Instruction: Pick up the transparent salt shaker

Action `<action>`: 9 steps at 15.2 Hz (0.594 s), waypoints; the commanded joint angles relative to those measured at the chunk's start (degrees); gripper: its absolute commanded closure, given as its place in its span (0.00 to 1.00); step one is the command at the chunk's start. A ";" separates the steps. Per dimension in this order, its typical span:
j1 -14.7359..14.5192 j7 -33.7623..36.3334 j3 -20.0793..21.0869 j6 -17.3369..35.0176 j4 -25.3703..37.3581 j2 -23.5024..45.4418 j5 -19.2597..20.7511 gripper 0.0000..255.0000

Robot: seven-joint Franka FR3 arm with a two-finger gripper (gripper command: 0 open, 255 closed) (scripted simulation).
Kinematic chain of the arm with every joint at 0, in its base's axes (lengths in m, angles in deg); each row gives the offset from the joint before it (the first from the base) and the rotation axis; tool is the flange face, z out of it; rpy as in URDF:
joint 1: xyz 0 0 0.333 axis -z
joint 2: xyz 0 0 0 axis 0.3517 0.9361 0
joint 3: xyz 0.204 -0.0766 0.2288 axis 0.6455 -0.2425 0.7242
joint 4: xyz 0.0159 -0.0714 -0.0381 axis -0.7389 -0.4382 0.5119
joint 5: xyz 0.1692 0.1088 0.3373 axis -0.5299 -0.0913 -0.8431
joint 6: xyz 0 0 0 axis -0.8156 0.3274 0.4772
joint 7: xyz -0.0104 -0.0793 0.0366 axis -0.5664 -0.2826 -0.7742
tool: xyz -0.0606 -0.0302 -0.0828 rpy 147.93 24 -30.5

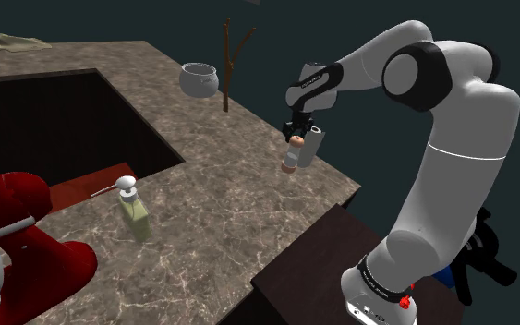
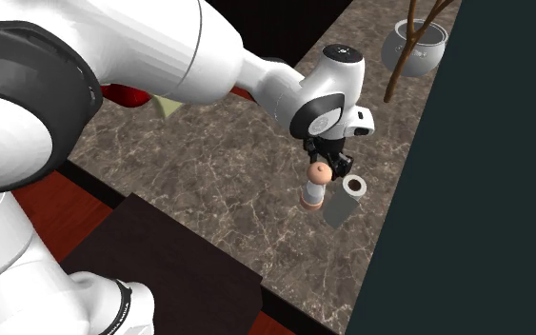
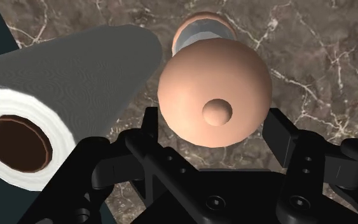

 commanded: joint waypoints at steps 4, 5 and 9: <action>-0.23 0.27 -0.19 -2.02 0.66 -1.32 0.46 1.00; -0.29 0.34 -0.26 -2.68 0.87 -1.78 0.62 1.00; -0.50 0.57 -0.49 -5.33 1.84 -3.53 1.20 1.00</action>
